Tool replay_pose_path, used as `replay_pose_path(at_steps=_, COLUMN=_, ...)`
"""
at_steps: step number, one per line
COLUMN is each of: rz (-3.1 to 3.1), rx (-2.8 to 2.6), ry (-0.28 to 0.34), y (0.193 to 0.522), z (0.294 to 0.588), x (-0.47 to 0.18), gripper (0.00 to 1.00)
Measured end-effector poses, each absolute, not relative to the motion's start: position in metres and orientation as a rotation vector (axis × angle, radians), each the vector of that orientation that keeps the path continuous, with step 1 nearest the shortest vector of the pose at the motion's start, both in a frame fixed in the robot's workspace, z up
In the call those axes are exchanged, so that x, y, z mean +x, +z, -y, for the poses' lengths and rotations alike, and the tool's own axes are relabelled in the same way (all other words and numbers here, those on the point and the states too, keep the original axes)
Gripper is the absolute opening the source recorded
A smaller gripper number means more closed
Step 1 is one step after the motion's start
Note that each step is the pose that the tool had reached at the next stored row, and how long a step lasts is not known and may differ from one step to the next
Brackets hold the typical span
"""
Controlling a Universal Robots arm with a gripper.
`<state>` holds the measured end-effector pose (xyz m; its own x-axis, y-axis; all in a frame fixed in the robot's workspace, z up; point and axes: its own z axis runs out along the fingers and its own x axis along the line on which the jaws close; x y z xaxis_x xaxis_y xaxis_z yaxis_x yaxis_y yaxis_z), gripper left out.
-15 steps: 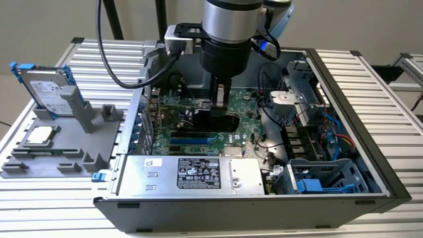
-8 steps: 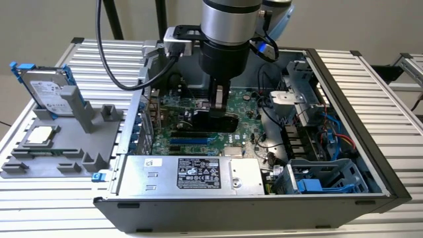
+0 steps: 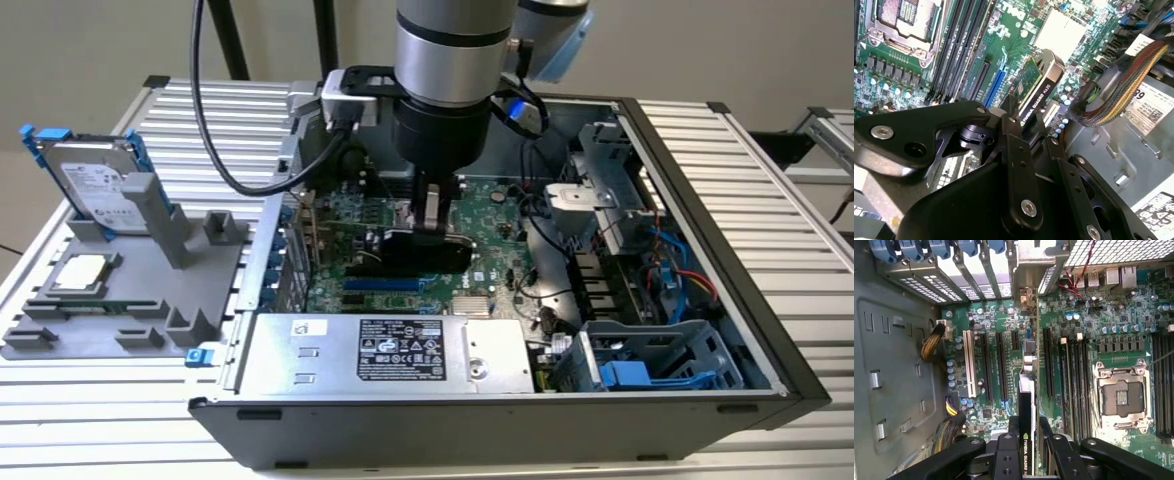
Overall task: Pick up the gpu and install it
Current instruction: 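Insert the gpu into the slot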
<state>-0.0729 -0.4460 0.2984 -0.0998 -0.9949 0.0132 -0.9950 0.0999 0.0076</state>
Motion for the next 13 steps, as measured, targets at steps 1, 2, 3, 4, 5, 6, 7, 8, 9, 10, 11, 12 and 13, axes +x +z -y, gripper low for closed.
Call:
replay_pose_path(at_steps=1, rz=2.316, rx=2.101, ry=0.005, y=0.2973, z=0.4456, x=-0.0733, gripper=0.0)
replay_pose_path(at_steps=2, rz=2.312, rx=2.105, ry=0.005, y=0.2966, z=0.4451, x=-0.0736, gripper=0.0)
replay_pose_path(at_steps=3, rz=2.307, rx=2.11, ry=0.005, y=0.2958, z=0.4446, x=-0.074, gripper=0.0)
replay_pose_path(at_steps=4, rz=2.301, rx=2.117, ry=0.005, y=0.2949, z=0.444, x=-0.0743, gripper=0.0)
replay_pose_path(at_steps=5, rz=2.297, rx=2.122, ry=0.005, y=0.294, z=0.4435, x=-0.0747, gripper=0.0)
replay_pose_path(at_steps=6, rz=2.292, rx=2.126, ry=0.006, y=0.2932, z=0.443, x=-0.0752, gripper=0.0)
replay_pose_path(at_steps=7, rz=2.29, rx=2.129, ry=0.006, y=0.2925, z=0.4426, x=-0.0758, gripper=0.0)
replay_pose_path(at_steps=8, rz=2.29, rx=2.129, ry=0.006, y=0.292, z=0.4422, x=-0.0763, gripper=0.0)
replay_pose_path(at_steps=9, rz=2.29, rx=2.129, ry=0.006, y=0.2916, z=0.4417, x=-0.0767, gripper=0.0)
replay_pose_path(at_steps=10, rz=2.29, rx=2.129, ry=0.006, y=0.2913, z=0.4412, x=-0.0771, gripper=0.0)
replay_pose_path(at_steps=11, rz=2.29, rx=2.129, ry=0.006, y=0.2909, z=0.4409, x=-0.0776, gripper=0.0)
replay_pose_path(at_steps=12, rz=2.29, rx=2.129, ry=0.006, y=0.2905, z=0.4407, x=-0.0783, gripper=0.0)
replay_pose_path(at_steps=13, rz=2.29, rx=2.129, ry=0.006, y=0.2899, z=0.4406, x=-0.079, gripper=0.0)
